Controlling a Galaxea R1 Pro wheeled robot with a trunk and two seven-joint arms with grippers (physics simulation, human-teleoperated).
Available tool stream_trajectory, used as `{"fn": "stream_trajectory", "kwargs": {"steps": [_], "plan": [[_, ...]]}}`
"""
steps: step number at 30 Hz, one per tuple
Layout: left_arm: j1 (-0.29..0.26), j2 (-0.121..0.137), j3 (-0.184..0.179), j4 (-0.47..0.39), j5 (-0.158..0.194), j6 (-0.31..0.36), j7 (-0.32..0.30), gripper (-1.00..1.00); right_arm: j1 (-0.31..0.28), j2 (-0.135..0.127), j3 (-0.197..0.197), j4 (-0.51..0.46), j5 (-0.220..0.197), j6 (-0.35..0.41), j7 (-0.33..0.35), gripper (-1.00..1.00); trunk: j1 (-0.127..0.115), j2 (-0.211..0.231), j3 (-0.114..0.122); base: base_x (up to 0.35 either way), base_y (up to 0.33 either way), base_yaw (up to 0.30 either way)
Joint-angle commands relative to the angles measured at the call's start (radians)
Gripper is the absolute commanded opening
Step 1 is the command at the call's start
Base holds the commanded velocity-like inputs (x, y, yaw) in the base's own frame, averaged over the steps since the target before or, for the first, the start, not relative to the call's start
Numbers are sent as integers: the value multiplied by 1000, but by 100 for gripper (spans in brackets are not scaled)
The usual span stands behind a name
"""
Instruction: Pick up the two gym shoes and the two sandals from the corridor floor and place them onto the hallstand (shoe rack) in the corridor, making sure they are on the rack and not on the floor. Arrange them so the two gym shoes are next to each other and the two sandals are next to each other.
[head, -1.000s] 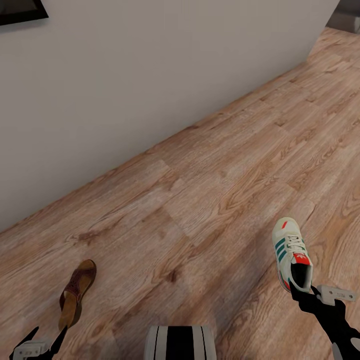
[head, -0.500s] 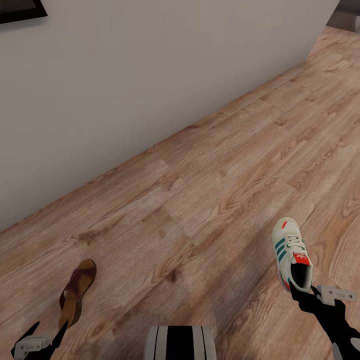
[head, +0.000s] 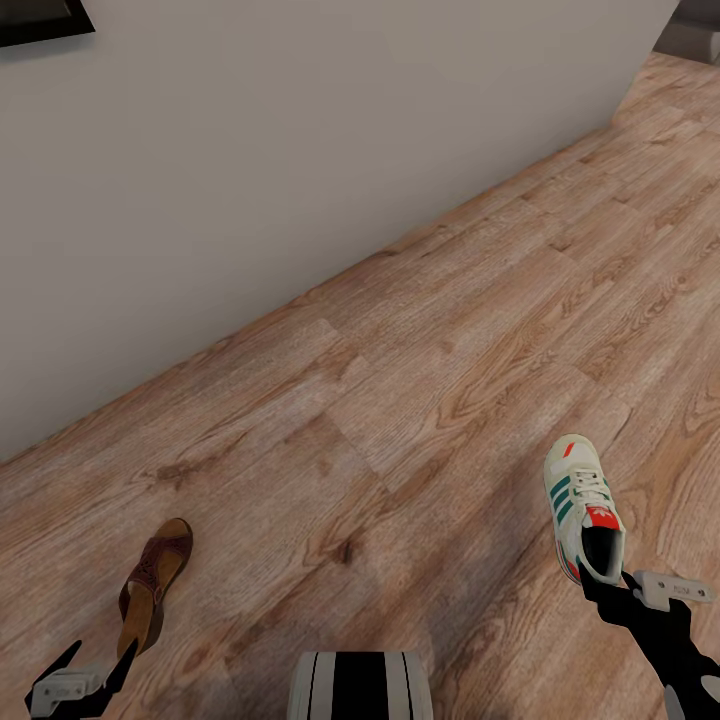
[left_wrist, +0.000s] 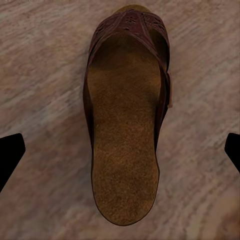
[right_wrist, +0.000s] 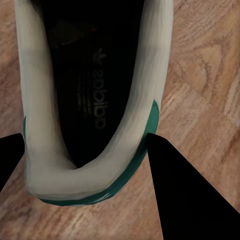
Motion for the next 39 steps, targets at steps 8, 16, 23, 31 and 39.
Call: {"fn": "stream_trajectory", "kwargs": {"steps": [8,16,23,31,39], "plan": [[0,-2,0,-1,0,0,0,100,0,0,0,0,-2,0,-1,-100,0,0,0,0,0,0],[0,-7,0,-2,0,0,0,100,0,0,0,0,-2,0,-1,-100,0,0,0,0,0,0],[-2,-8,0,-3,0,0,0,100,0,0,0,0,-2,0,-1,-100,0,0,0,0,0,0],[-11,-9,0,-7,0,2,0,100,0,0,0,0,-2,0,-1,-100,0,0,0,0,0,0],[-26,-9,0,-13,-5,6,0,100,0,0,0,0,-2,0,-1,-100,0,0,0,0,0,0]]}}
